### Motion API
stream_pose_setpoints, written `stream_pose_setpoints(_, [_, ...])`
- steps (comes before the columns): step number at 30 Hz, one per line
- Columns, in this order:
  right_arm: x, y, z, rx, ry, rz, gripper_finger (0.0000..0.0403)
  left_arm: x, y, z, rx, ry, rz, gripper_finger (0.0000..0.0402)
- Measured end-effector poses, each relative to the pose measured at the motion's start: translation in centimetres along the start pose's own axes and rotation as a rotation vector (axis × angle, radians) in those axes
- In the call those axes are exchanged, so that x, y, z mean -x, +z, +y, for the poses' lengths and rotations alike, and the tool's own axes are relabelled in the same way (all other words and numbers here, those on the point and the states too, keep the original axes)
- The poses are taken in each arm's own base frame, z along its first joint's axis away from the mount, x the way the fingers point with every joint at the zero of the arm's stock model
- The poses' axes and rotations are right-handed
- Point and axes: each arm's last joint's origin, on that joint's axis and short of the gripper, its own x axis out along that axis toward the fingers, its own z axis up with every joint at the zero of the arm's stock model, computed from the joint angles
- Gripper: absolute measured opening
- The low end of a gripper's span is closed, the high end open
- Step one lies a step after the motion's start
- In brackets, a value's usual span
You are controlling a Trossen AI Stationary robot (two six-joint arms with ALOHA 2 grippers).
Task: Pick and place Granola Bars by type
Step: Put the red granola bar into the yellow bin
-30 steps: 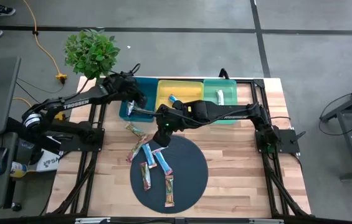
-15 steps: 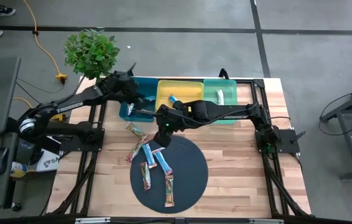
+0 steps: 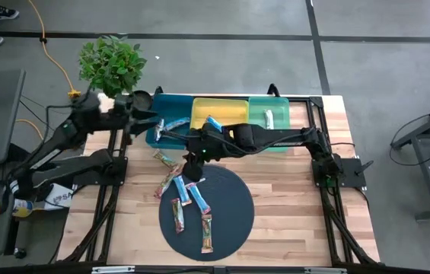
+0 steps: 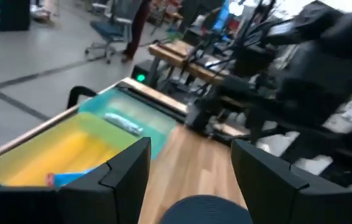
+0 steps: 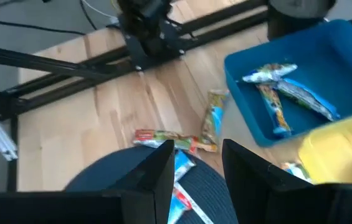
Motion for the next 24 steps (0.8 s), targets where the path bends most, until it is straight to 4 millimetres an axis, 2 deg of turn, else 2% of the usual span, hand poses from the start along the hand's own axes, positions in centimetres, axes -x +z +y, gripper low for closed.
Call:
stream_pose_setpoints(6, [0.0,-0.9,-0.5,-0.028,-0.050,0.097,0.0119,2.1,-1.6,-0.8,0.039,-0.042,0.095,0.0218])
stream_pose_setpoints(12, [-1.6,-3.6,-0.2,-0.134,-0.033,0.261,0.0119,3.3,-2.7,-1.2,0.058,-0.051,0.154,0.0218])
stream_pose_setpoints(15, [-2.8,-6.2,0.8,-0.239,-0.022,0.372,0.0119,3.9,-2.9,-1.5,0.052,-0.055,0.145,0.0218])
stream_pose_setpoints(18, [-3.7,-9.4,2.0,-0.344,-0.096,0.470,0.0119,4.4,-2.9,-1.7,0.037,-0.059,0.121,0.0218])
stream_pose_setpoints(24, [-5.1,-14.0,4.7,-0.504,-0.130,0.495,0.0119,4.9,-3.1,-1.9,0.027,-0.061,0.120,0.0218])
